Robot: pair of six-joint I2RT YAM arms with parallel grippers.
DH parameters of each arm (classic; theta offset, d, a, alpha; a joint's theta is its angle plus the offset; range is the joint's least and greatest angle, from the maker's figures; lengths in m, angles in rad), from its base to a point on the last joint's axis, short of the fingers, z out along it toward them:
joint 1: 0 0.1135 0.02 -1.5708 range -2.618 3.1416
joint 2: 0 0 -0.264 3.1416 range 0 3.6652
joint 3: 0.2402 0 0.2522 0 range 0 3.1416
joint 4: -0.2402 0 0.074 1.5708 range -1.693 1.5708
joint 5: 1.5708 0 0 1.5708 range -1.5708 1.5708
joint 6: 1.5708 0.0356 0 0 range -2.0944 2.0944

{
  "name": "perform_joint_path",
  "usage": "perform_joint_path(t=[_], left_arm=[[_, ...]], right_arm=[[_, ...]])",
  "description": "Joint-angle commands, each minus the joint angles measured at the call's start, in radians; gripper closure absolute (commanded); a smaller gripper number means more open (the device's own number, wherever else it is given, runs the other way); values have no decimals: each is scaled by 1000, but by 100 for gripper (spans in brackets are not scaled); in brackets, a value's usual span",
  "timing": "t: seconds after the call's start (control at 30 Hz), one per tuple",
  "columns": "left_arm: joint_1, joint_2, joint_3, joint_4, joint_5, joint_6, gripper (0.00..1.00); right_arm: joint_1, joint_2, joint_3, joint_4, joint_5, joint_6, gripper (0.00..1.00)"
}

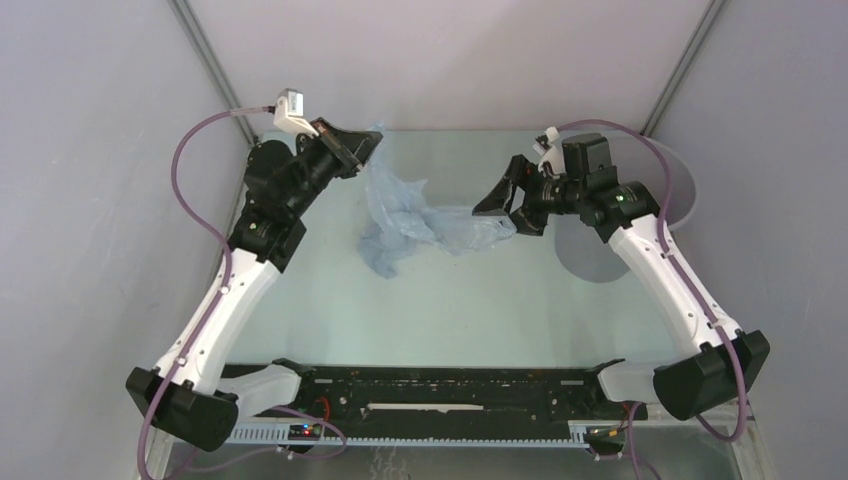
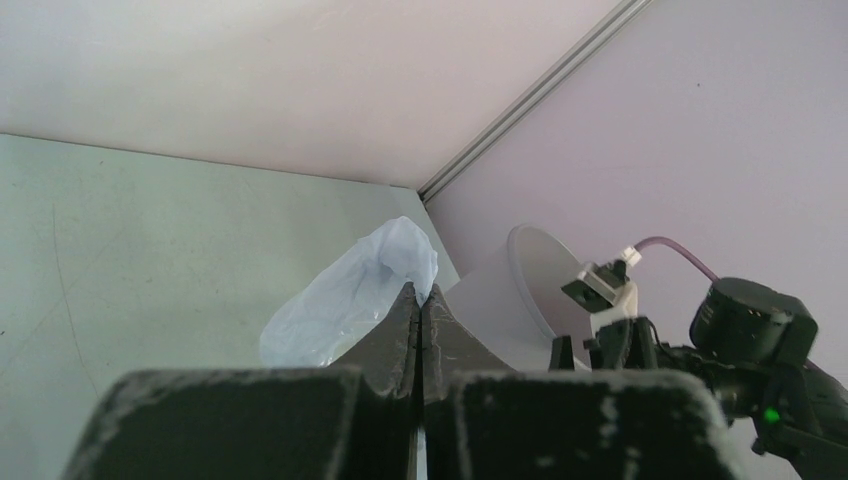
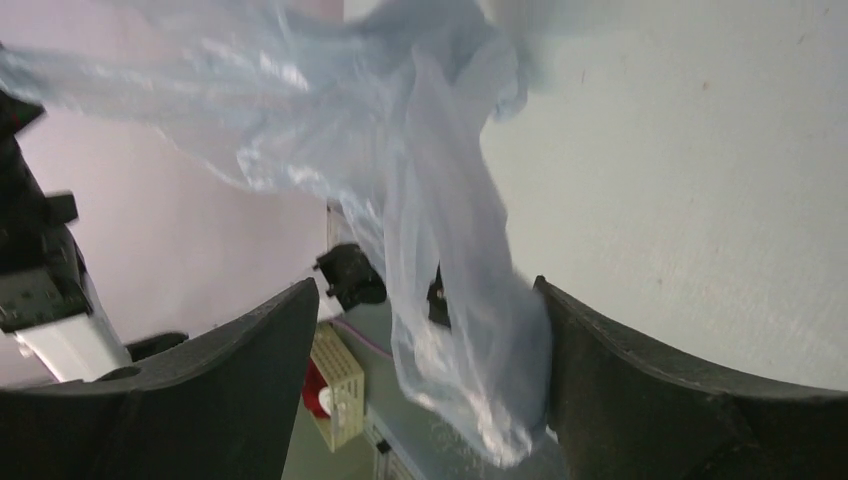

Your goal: Put the trash bags into the trash bin

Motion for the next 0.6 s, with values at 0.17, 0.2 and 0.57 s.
perform_joint_path(t=[0.17,0.2,0.57], left_arm=[[-4,-82,-45,-17,-36,-4,100],[-4,-89,-45,-23,-45,-2,100],[-4,-92,-30,-50,-70,-16,100]], right_arm=[[-12,42,-5,149,-23,47,37],[-3,35,-6,139,-24,41,39],[43,-30,-81,88,-33,-15,20]])
